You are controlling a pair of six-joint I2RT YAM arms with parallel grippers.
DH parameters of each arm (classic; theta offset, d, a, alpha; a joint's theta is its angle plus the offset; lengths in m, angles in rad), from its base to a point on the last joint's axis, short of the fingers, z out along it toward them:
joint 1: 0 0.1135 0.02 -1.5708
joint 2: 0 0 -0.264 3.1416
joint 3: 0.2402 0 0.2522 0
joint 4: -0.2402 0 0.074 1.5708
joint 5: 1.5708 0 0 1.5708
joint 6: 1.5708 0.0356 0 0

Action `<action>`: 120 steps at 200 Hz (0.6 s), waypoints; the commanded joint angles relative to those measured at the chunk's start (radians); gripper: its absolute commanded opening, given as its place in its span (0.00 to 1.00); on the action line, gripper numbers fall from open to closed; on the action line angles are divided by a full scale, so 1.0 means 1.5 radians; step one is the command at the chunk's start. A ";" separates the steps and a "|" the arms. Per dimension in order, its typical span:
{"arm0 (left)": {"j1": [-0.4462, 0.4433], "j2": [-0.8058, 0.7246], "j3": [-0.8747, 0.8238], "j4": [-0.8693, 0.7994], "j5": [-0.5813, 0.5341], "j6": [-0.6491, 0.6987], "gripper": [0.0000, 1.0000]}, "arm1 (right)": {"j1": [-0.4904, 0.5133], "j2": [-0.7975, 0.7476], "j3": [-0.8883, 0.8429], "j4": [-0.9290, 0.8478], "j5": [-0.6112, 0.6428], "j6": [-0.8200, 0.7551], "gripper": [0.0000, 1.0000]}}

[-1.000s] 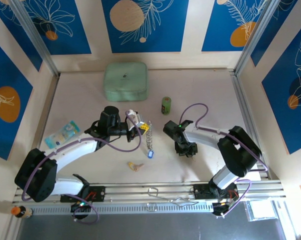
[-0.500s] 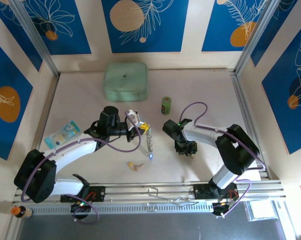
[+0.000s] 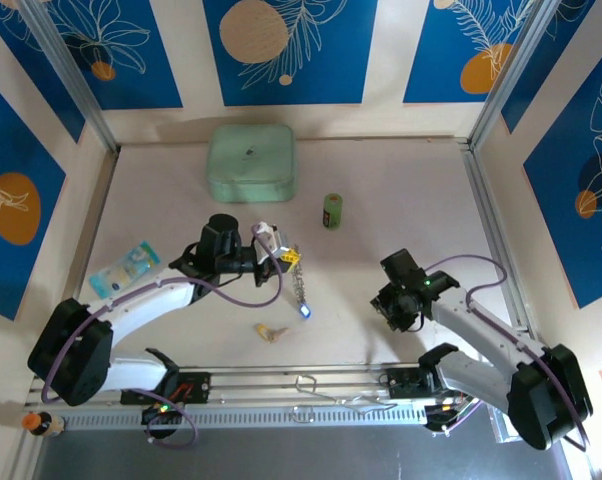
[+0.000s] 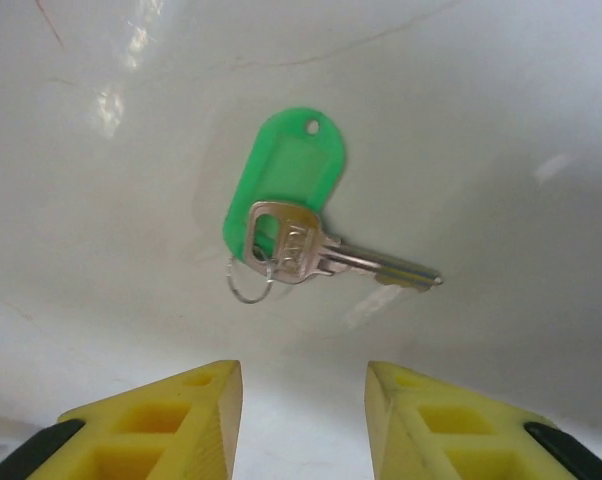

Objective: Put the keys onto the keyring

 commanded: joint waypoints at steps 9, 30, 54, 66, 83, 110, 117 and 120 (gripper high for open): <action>-0.018 -0.015 -0.008 0.029 0.010 0.015 0.00 | -0.035 -0.008 -0.010 0.041 -0.070 0.078 0.40; -0.024 -0.012 -0.008 0.025 0.007 0.021 0.00 | -0.046 -0.006 -0.043 0.082 -0.088 0.090 0.39; -0.026 -0.010 -0.008 0.025 0.008 0.023 0.00 | -0.059 -0.007 -0.053 0.096 -0.093 0.086 0.39; -0.026 -0.009 -0.008 0.025 0.009 0.024 0.00 | -0.069 -0.007 -0.056 0.102 -0.098 0.083 0.39; -0.027 -0.008 -0.007 0.021 0.010 0.027 0.00 | -0.077 -0.003 -0.059 0.111 -0.097 0.080 0.38; -0.028 -0.008 -0.008 0.020 0.008 0.032 0.00 | -0.089 0.017 -0.060 0.129 -0.102 0.071 0.36; -0.028 -0.008 -0.008 0.019 0.007 0.033 0.00 | -0.091 0.024 -0.061 0.137 -0.106 0.069 0.36; -0.028 -0.008 -0.008 0.019 0.007 0.033 0.00 | -0.091 0.026 -0.060 0.140 -0.108 0.068 0.35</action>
